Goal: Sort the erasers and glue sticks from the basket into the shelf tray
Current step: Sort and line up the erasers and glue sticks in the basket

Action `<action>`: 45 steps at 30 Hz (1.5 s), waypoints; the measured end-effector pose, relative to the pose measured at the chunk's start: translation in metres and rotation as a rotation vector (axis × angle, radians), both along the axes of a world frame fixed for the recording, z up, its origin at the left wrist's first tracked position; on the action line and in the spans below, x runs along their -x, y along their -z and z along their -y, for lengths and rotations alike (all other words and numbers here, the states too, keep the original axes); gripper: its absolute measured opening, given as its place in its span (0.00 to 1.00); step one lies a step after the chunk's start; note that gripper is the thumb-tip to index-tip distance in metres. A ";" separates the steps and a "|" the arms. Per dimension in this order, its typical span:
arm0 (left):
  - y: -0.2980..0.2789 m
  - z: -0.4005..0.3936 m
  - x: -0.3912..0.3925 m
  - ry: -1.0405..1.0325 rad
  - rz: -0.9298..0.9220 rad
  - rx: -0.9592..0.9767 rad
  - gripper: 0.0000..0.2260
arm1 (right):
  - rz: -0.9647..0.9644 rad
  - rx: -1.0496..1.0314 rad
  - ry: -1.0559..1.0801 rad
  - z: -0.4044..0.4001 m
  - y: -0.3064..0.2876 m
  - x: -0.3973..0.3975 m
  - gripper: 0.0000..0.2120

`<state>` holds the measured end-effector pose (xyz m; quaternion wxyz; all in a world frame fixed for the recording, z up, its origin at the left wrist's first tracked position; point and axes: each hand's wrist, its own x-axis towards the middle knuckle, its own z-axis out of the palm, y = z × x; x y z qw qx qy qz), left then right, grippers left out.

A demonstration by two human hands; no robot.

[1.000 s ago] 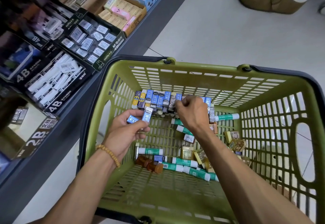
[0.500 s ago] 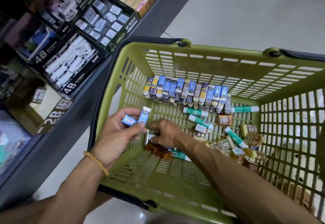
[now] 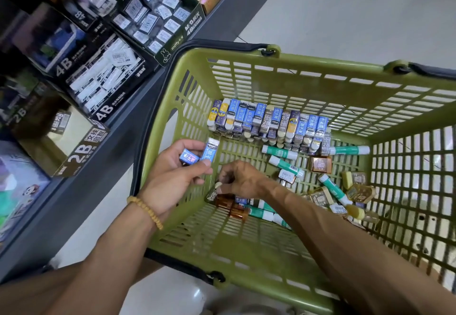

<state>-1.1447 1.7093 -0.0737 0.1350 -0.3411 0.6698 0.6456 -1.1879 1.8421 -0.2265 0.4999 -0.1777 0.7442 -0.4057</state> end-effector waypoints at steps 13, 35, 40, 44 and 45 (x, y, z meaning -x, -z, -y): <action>0.004 -0.012 0.011 -0.112 0.044 -0.012 0.10 | 0.249 0.110 0.737 -0.073 -0.092 0.016 0.06; 0.015 -0.035 0.028 -0.028 0.089 -0.059 0.10 | -0.229 -0.037 0.954 -0.060 -0.101 0.058 0.12; 0.016 -0.050 0.034 0.066 0.084 -0.087 0.09 | 0.081 0.119 0.635 -0.070 -0.124 0.038 0.13; 0.015 -0.056 0.035 0.095 0.137 -0.165 0.05 | 0.016 0.031 0.878 -0.088 -0.125 0.051 0.12; 0.015 -0.056 0.035 0.134 0.160 -0.174 0.06 | -0.028 -0.016 0.926 -0.093 -0.120 0.057 0.12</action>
